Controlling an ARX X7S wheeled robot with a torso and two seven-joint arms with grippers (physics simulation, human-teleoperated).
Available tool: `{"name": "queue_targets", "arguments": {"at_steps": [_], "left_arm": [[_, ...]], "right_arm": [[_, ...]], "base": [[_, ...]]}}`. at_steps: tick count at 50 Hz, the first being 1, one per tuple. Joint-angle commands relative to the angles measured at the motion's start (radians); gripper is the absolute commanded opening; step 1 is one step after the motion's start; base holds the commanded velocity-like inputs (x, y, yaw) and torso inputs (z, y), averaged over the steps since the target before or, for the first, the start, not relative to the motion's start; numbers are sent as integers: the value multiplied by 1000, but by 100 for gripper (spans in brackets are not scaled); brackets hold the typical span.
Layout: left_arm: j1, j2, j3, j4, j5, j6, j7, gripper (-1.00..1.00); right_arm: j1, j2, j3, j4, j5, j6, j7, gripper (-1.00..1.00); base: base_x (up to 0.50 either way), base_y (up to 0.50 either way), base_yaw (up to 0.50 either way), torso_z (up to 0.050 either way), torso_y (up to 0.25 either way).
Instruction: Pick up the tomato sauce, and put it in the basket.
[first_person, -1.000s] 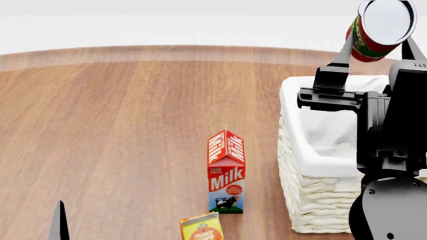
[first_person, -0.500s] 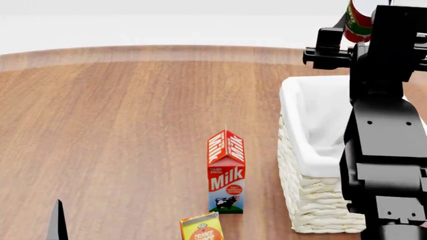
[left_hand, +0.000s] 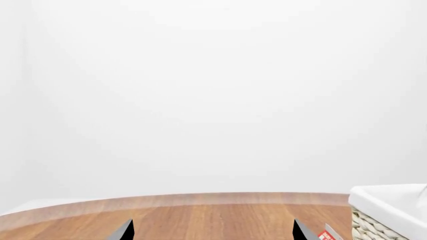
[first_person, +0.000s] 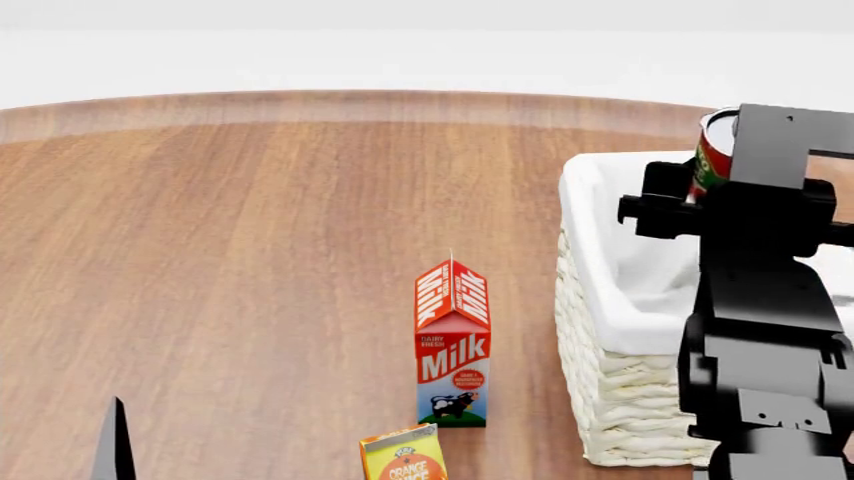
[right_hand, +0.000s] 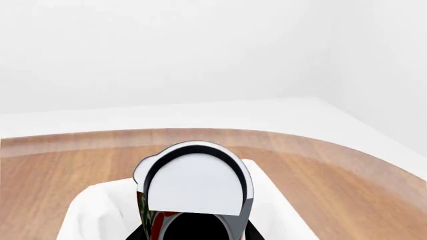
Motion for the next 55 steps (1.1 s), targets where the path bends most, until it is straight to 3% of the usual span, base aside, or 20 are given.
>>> {"name": "queue_targets", "arguments": {"at_steps": [1,23,24,37,45,51,55], "left_arm": [[-2,-4,10,-5,1,5,-4,100],[-8,-12,15,-12,-7,6,-11,100],[-9,-12,16,-16,-7,8,-11,100],[-7,-17,22,-13,-9,10,-15,100],[-7,-19,26,-13,-10,9,-18,100],[-10,-18,32,-22,-10,11,-20,100],[-11,-20,38,-19,-7,8,-21,100]], "right_arm": [[-33,-6,36,33,-33,28,-15,-100],[-65,-16,136,34,-103,6,-38,-100],[-61,-16,142,34,-105,-1,-32,100],[-58,-17,175,34,-134,-16,-45,100],[-27,-31,181,28,-142,-129,-70,100],[-223,-26,188,-582,-114,129,-64,100],[-296,-21,201,-822,-81,229,-74,100]], "base": [[0,0,0,0,0],[0,0,0,0,0],[0,0,0,0,0],[0,0,0,0,0],[0,0,0,0,0],[0,0,0,0,0],[0,0,0,0,0]]}}
